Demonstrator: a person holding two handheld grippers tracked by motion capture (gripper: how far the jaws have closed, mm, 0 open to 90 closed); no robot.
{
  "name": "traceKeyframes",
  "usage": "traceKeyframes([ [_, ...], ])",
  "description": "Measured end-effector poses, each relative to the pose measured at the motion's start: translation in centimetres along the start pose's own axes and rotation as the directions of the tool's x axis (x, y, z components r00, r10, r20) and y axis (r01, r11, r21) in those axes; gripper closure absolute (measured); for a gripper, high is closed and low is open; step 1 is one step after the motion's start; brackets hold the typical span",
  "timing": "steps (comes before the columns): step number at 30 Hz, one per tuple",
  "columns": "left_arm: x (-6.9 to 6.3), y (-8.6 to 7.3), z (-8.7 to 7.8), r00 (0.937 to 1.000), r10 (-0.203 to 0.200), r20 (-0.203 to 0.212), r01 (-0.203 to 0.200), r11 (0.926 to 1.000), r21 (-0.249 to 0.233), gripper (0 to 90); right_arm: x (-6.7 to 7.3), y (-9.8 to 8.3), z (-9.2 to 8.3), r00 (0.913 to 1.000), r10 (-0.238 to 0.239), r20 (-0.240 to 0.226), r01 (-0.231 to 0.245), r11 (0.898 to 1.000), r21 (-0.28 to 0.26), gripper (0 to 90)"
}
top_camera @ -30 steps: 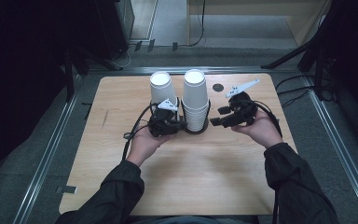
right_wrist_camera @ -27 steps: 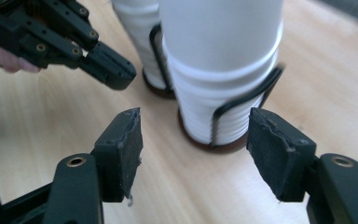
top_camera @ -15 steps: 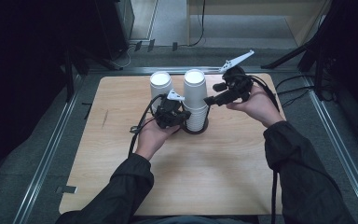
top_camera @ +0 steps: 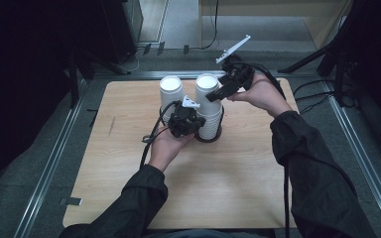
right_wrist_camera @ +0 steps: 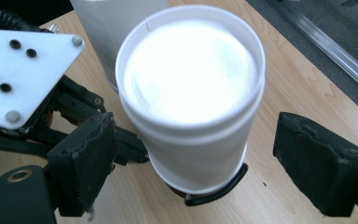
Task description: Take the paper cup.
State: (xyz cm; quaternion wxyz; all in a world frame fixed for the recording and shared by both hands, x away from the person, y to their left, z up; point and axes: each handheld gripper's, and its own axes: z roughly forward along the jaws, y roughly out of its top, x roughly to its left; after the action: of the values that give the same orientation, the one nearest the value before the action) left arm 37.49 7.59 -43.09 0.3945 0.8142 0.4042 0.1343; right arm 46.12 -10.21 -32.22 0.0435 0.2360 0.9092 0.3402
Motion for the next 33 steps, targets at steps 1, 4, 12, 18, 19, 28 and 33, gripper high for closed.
traceKeyframes([
  [1, 0.1, 0.0, 0.0, 1.0, -0.003, 0.005, 0.003, 1.0, 0.0, 87.2, 0.0, 0.4, 0.2, 1.0, -0.002, 0.007, 0.002, 1.0, 0.009, 13.4],
  [4, 0.1, 0.0, 0.0, 1.0, -0.001, 0.004, 0.001, 1.0, -0.003, 87.4, 0.0, 1.0, 0.6, 0.9999, -0.003, 0.011, 0.003, 1.0, 0.028, 13.5],
  [12, -0.1, -0.1, 0.2, 1.0, 0.01, 0.001, -0.01, 0.9999, 0.008, 86.5, 0.0, 2.9, 2.6, 0.9996, -0.027, 0.01, 0.026, 0.993, 0.115, 13.5],
  [18, -0.1, -0.1, 0.3, 1.0, 0.002, 0.002, -0.002, 1.0, 0.002, 86.8, 0.7, 4.0, 3.0, 0.9958, -0.08, 0.044, 0.072, 0.985, 0.16, 22.2],
  [19, 0.0, -0.1, 0.3, 1.0, 0.0, 0.005, 0.0, 1.0, 0.002, 86.8, 1.0, 4.0, 2.9, 0.9946, -0.088, 0.055, 0.078, 0.983, 0.165, 22.5],
  [28, 0.0, -0.2, 0.5, 0.9998, -0.012, 0.015, 0.012, 0.9999, -0.003, 85.9, 1.3, 4.3, 2.7, 0.9921, -0.099, 0.078, 0.084, 0.982, 0.17, 24.2],
  [33, 0.1, -0.3, 0.4, 0.9998, -0.008, 0.018, 0.008, 1.0, -0.001, 85.2, 1.4, 4.8, 2.2, 0.9923, -0.095, 0.08, 0.081, 0.984, 0.16, 24.5],
])
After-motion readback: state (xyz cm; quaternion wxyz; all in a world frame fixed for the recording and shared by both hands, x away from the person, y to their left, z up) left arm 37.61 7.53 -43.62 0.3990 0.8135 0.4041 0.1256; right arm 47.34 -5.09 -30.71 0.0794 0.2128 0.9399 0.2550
